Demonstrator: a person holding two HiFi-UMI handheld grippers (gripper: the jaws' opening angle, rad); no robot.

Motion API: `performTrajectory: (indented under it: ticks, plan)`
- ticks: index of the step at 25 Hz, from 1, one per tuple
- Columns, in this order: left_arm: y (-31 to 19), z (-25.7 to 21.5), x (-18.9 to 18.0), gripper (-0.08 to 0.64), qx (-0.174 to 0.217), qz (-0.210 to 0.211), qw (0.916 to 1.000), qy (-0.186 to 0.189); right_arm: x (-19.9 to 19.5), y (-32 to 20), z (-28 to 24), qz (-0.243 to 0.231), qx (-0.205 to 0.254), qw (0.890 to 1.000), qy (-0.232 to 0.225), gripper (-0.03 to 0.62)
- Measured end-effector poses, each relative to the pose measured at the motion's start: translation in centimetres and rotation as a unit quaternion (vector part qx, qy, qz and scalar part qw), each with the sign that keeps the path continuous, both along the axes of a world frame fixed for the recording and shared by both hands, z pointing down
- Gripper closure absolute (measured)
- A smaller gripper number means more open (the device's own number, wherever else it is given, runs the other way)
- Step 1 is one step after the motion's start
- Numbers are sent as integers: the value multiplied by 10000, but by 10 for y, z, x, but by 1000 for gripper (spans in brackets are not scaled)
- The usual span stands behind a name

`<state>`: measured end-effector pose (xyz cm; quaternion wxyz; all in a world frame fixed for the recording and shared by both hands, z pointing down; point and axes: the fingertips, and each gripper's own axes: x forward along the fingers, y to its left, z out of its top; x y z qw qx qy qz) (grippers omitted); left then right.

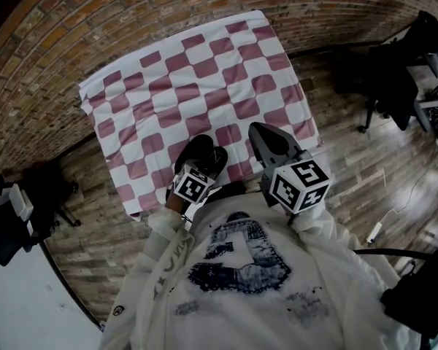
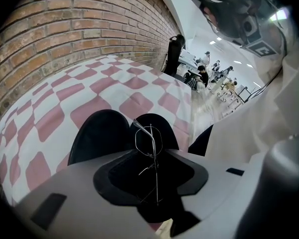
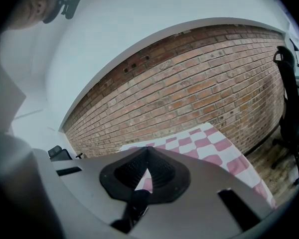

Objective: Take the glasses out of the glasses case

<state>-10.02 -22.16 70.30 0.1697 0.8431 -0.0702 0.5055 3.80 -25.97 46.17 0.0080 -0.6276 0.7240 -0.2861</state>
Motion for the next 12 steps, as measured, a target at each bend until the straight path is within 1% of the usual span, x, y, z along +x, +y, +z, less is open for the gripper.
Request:
performTrajectory:
  ticks: [7,12]
  plan:
    - [3,5,2,427,-62,25,10000,-61,0,-1,1,-12,-31,10000,-1,580]
    - [6,9,2,463,-87,38,9999,-127,3,0,0,-9,-31,10000,21,579]
